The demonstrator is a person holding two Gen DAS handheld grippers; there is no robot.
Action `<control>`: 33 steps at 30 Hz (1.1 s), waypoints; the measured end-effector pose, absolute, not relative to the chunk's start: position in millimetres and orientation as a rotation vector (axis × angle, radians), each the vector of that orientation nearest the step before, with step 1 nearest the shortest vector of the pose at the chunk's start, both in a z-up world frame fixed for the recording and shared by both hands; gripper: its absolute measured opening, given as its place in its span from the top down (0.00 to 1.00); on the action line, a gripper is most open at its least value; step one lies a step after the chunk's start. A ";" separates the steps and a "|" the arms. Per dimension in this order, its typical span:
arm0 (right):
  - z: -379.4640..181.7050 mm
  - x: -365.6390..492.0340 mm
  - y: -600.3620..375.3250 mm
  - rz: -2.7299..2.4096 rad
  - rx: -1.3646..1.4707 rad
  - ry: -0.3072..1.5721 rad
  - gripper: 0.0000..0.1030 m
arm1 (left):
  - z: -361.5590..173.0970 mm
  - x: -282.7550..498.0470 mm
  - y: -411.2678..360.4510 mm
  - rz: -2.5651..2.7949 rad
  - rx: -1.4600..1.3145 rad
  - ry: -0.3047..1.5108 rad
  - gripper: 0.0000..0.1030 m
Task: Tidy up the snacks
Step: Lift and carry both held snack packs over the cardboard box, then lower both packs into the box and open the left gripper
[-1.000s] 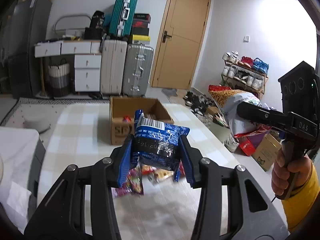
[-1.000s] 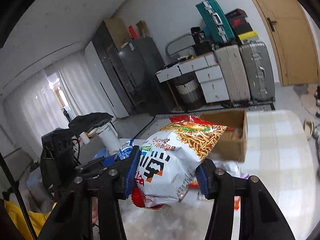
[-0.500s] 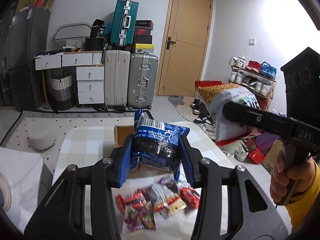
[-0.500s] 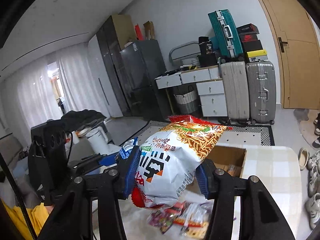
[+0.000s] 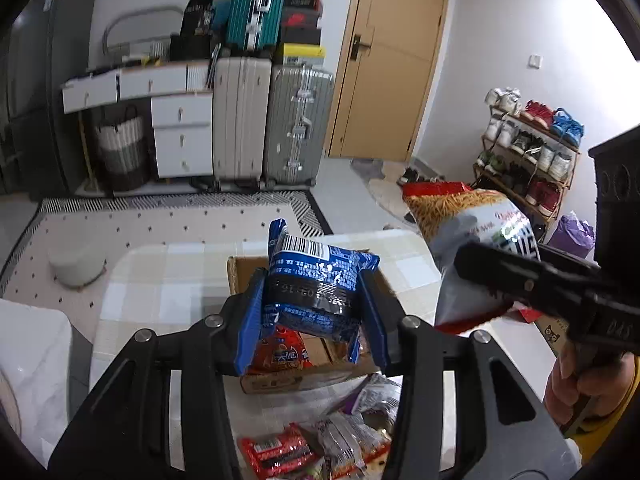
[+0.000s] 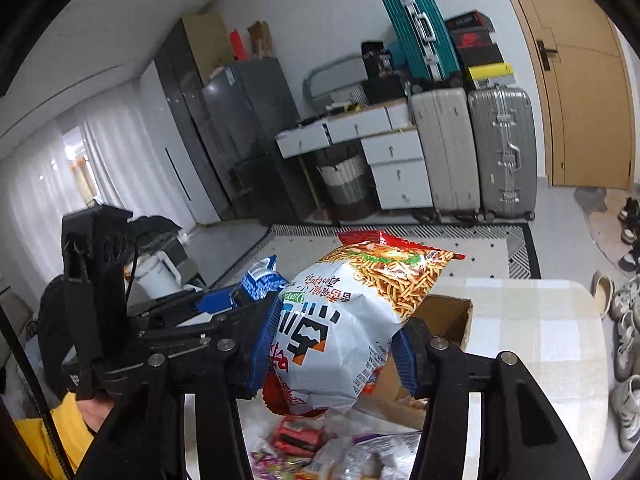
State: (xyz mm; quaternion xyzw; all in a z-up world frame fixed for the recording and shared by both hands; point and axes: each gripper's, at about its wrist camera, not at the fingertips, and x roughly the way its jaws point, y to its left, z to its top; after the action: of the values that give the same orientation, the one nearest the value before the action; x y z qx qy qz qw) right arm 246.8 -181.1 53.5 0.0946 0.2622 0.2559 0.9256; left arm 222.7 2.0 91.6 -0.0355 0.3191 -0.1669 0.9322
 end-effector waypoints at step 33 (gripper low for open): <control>-55.9 358.1 -181.1 0.454 0.176 0.810 0.50 | -74.6 427.3 -48.7 -0.305 -0.049 0.951 0.59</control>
State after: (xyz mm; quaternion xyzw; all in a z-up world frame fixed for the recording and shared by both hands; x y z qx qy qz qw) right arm 358.1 -181.1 -55.9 0.0847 0.3900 0.2188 0.8904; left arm 427.3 -48.7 -74.6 -0.0237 0.4559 -0.1462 0.8776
